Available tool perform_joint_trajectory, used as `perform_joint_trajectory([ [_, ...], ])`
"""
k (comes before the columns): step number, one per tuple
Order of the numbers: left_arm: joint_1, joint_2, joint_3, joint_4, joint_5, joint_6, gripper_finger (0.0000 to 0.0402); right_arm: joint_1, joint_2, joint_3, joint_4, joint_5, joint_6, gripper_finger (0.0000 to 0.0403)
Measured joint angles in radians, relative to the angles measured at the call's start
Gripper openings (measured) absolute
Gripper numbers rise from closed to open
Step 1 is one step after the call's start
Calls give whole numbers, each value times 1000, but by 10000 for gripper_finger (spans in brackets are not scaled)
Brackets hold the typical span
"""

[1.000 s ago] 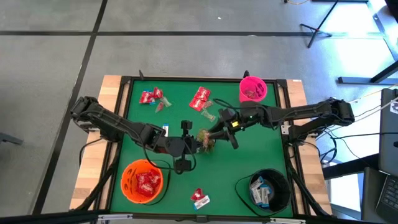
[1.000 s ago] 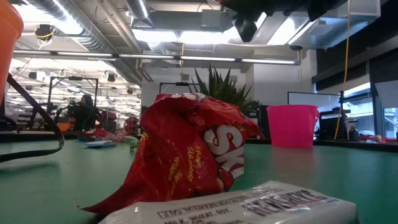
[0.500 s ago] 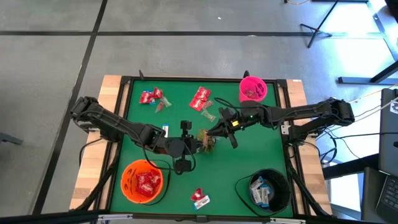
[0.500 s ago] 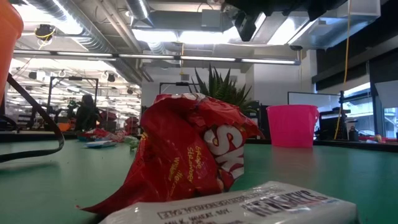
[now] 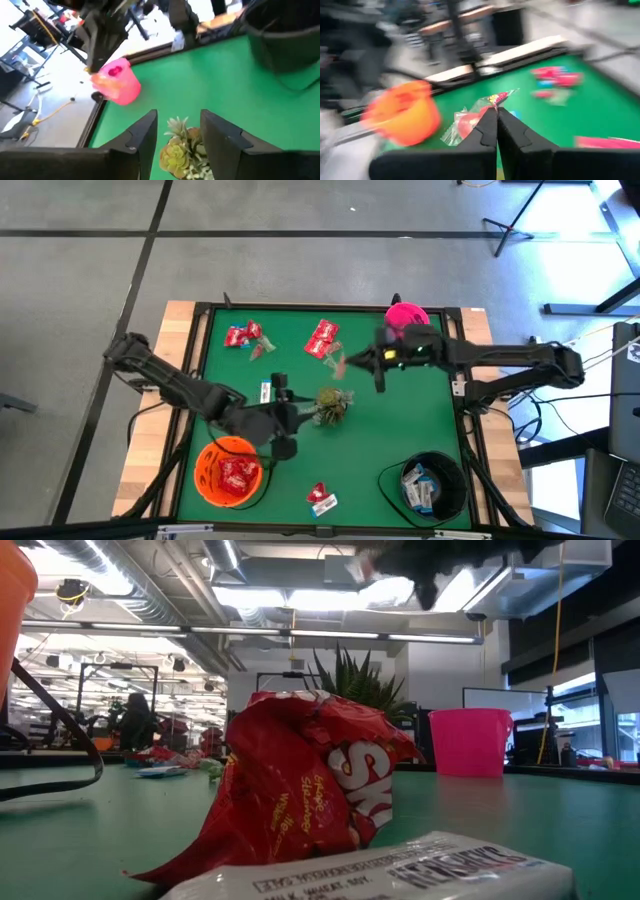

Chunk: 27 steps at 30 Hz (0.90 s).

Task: Sort candy
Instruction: Put the orange gummy into the pink bucket

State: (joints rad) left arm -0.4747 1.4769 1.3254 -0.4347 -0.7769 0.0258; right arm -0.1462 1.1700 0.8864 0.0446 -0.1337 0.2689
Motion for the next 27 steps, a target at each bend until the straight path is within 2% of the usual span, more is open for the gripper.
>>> perform_joint_trajectory([
  [6, -37, -116, -27, -2, 70, -41, 139, -139, -126, 0, -286, 370, -92, 0],
  [9, -16, -187, -105, 31, 117, -86, 131, -228, -149, 0, -438, 493, -119, 0],
  [12, 17, -266, -230, 157, 167, -103, 124, -321, -152, 0, -522, 498, -120, 0],
  [17, 87, -391, -462, 532, 340, -105, 120, -449, -130, 0, -594, 431, -119, 0],
  [20, 119, -430, -563, 705, 383, -143, 119, -505, -112, 0, -622, 428, -120, 0],
  [24, 131, -447, -614, 733, 386, -185, 119, -554, -96, 0, -643, 429, -132, 5],
  [27, 128, -444, -620, 729, 387, -203, 119, -564, -93, 0, -642, 429, -163, 31],
])
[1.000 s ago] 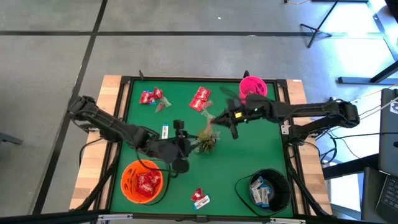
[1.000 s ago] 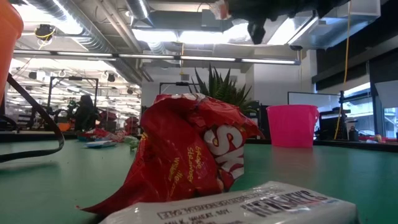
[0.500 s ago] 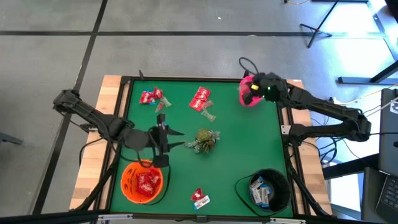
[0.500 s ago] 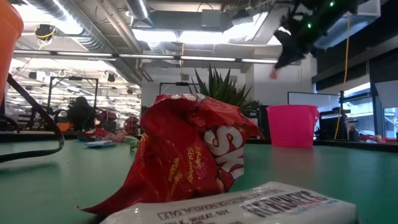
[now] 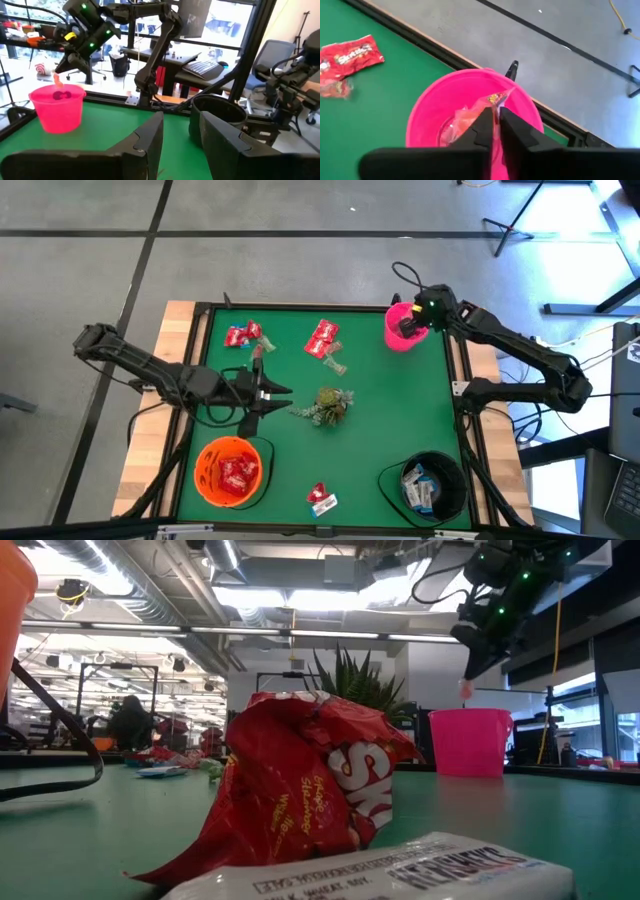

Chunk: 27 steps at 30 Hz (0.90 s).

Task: Sort candy
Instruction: Put the orange gummy into the pink bucket, then put the red candy into the orange bucket

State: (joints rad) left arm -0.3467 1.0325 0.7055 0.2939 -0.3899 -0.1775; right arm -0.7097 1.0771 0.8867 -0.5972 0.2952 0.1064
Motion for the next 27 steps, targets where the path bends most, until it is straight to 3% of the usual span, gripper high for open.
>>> perform_joint_trajectory([
  [6, 0, 1, 0, -9, 46, 0, 119, 2, 0, 0, 7, -7, -32, 126],
  [11, -9, 17, 0, -6, 144, -3, 119, 2, -4, 0, 16, -152, -35, 176],
  [19, -93, 172, 16, -30, 179, 22, 119, 3, -8, 0, 93, -398, 17, 170],
  [27, -159, 426, 189, -152, 238, 90, 119, 3, -10, 0, 146, -425, 46, 157],
])
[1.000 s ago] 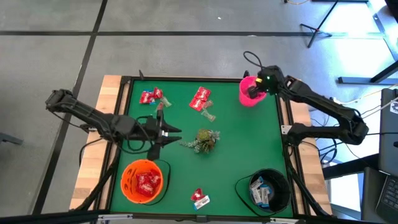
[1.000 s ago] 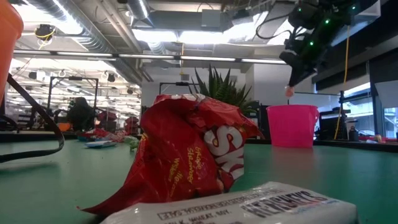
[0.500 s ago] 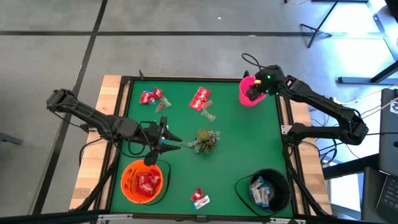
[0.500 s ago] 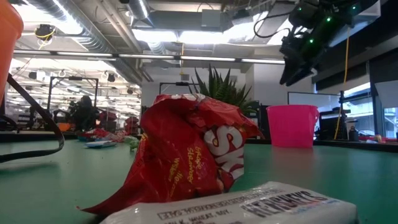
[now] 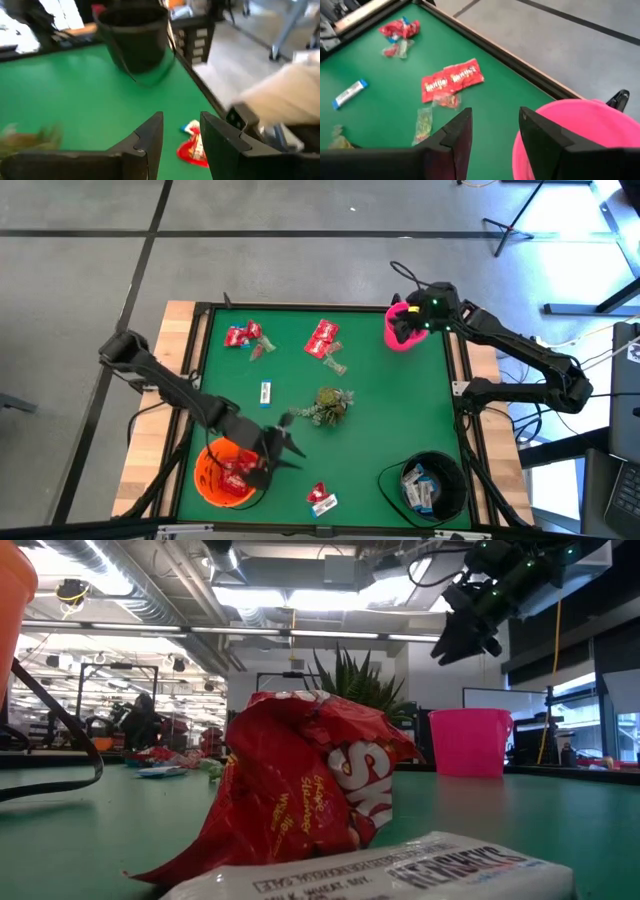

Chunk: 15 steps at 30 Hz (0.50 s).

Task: Sort candy
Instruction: Put the red candy into the orange bucket

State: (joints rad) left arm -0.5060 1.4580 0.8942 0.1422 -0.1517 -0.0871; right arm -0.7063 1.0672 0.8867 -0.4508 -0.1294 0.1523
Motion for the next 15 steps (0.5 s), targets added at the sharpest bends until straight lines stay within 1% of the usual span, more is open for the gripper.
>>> perform_joint_trajectory([
  [3, 6, 93, 48, -33, 50, 8, 125, 0, 0, 0, 20, -31, 25, 157],
  [7, 10, 208, 122, -59, 130, 7, 150, 0, 0, 0, 35, -91, 48, 156],
  [9, 9, 251, 164, -86, 143, 27, 166, 0, 0, 0, 35, -109, 53, 156],
  [15, 7, 376, 300, -215, 147, 123, 210, 0, 0, 0, 35, -117, 53, 156],
])
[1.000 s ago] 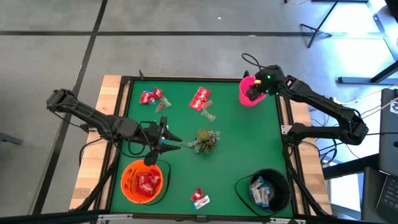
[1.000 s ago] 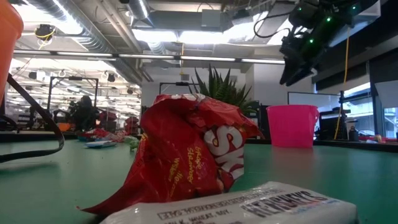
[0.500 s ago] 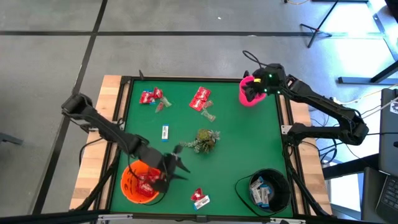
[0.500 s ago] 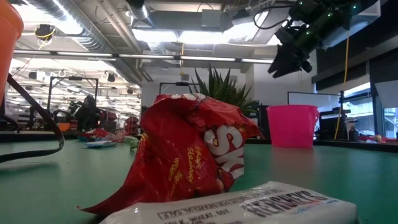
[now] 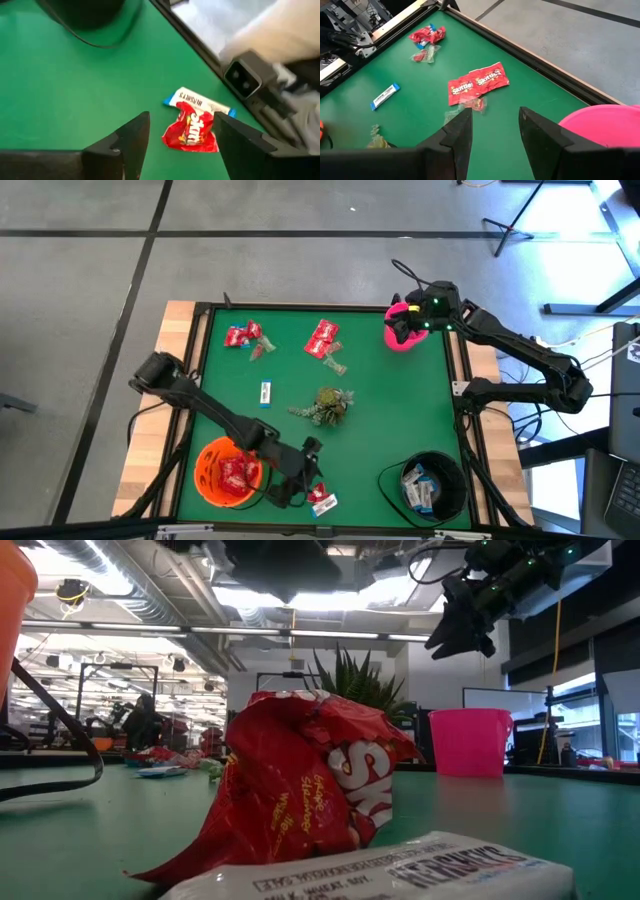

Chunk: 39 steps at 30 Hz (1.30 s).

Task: Sort candy
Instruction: Put the red candy into the orange bucket

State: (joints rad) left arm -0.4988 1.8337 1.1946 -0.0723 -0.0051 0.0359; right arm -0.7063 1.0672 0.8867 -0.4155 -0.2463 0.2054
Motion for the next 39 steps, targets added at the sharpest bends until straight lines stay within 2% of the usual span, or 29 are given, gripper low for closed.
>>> perform_joint_trajectory([
  [6, -1, 114, 112, -126, 35, 86, 222, 0, 0, 0, 2, -1, 0, 156],
  [9, 0, 145, 138, -117, 78, 83, 220, 0, 0, 0, 1, -5, 0, 156],
  [13, -2, 170, 142, -102, 86, 83, 219, 0, 0, 0, -2, -26, -1, 156],
  [21, -17, 238, 142, -79, 57, 22, 219, 0, 0, 0, -2, -28, -1, 156],
  [24, -23, 249, 142, -64, 12, 22, 217, 0, 0, 0, -4, -28, -1, 156],
  [29, -18, 254, 142, -65, -41, 21, 185, 0, 0, 0, -4, -28, -1, 156],
  [39, 5, 250, 142, -76, -40, -20, 80, 0, 0, 0, -5, -28, -1, 156],
])
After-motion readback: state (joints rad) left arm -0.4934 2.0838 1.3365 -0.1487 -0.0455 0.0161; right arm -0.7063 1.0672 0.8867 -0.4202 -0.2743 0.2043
